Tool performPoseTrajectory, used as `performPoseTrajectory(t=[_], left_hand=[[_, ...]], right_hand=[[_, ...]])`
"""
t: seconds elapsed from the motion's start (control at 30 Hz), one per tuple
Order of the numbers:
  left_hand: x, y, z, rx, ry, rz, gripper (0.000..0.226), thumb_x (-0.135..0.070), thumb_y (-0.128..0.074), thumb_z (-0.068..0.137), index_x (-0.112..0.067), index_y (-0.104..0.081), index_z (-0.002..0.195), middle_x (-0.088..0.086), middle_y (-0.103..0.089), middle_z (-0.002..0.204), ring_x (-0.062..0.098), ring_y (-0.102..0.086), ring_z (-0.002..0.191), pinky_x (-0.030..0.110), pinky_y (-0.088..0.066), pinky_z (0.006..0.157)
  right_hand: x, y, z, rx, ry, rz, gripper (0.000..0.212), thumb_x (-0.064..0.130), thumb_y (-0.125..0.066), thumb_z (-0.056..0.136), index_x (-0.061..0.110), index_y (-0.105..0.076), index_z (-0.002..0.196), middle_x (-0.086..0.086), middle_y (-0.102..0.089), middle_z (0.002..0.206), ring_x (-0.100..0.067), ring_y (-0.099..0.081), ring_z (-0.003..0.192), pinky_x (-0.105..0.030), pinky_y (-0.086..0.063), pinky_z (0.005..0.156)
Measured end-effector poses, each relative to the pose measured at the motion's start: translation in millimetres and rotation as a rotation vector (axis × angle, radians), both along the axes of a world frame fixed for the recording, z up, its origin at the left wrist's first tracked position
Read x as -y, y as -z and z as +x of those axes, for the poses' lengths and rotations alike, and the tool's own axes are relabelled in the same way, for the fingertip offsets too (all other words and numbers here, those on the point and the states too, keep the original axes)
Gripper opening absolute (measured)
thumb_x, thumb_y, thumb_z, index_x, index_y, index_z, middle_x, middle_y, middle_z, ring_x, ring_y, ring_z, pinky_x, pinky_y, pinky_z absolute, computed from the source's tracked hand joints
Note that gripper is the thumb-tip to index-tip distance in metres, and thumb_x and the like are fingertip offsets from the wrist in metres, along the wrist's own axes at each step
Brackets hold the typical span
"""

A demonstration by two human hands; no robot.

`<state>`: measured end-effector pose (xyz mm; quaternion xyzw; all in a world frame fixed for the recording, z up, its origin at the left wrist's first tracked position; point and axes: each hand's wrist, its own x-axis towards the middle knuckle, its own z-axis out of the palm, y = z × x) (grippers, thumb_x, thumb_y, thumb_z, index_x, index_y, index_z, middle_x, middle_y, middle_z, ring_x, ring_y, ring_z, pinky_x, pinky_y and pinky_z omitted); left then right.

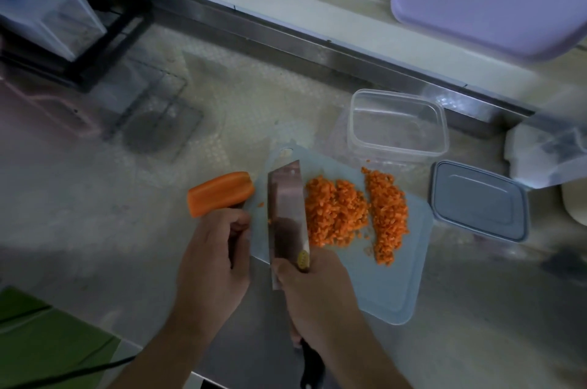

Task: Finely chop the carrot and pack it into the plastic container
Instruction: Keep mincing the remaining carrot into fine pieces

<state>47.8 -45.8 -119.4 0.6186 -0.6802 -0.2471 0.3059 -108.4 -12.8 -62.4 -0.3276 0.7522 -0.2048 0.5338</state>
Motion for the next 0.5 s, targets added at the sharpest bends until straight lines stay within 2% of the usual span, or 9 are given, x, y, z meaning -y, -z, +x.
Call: performPoseTrajectory(t=[0.07, 0.2, 0.3, 0.43, 0.5], left_hand=[[0, -2, -1, 0.009, -0.005, 0.008, 0.023, -0.007, -0.069, 0.094, -0.025, -0.060, 0.106, -0.010, -0.061, 0.100, 0.011, -0.058, 0.090, 0.016, -0.042, 0.077], [0, -2, -1, 0.034, -0.017, 0.029, 0.023, -0.007, -0.068, 0.094, -0.025, -0.060, 0.105, -0.012, -0.059, 0.099, 0.005, -0.055, 0.089, 0.008, -0.039, 0.079], [0, -3, -4, 0.026, -0.040, 0.052, 0.021, -0.012, -0.070, 0.095, -0.027, -0.060, 0.107, -0.015, -0.059, 0.101, -0.001, -0.055, 0.094, 0.006, -0.038, 0.082], [-2, -5, -5, 0.037, -0.049, 0.044, 0.016, -0.019, -0.066, 0.097, -0.027, -0.060, 0.109, -0.017, -0.057, 0.102, -0.007, -0.053, 0.097, 0.004, -0.037, 0.081], [-2, -5, -4, 0.051, -0.039, 0.050, 0.016, -0.019, -0.064, 0.097, -0.027, -0.060, 0.110, -0.016, -0.056, 0.103, -0.003, -0.053, 0.094, 0.006, -0.039, 0.079]], right_hand=[[-4, 3, -9, -0.026, 0.053, -0.001, 0.028, 0.032, -0.062, 0.092, 0.012, -0.058, 0.073, -0.009, -0.055, 0.057, -0.025, -0.054, 0.036, -0.028, -0.040, 0.034], [-10, 8, -33, -0.173, 0.051, -0.045, 0.027, 0.039, -0.062, 0.089, 0.016, -0.060, 0.075, -0.002, -0.060, 0.057, -0.028, -0.061, 0.048, -0.037, -0.049, 0.043], [-4, 4, -25, -0.123, 0.013, -0.054, 0.030, 0.044, -0.060, 0.087, 0.017, -0.057, 0.075, -0.005, -0.056, 0.057, -0.032, -0.060, 0.049, -0.036, -0.048, 0.042], [6, 5, 4, 0.076, 0.016, 0.001, 0.029, 0.031, -0.059, 0.094, 0.006, -0.060, 0.079, -0.022, -0.055, 0.065, -0.028, -0.054, 0.038, -0.030, -0.040, 0.033], [6, 6, 12, 0.140, 0.022, 0.025, 0.028, 0.027, -0.059, 0.096, 0.002, -0.060, 0.083, -0.023, -0.054, 0.063, -0.025, -0.051, 0.035, -0.029, -0.041, 0.032]])
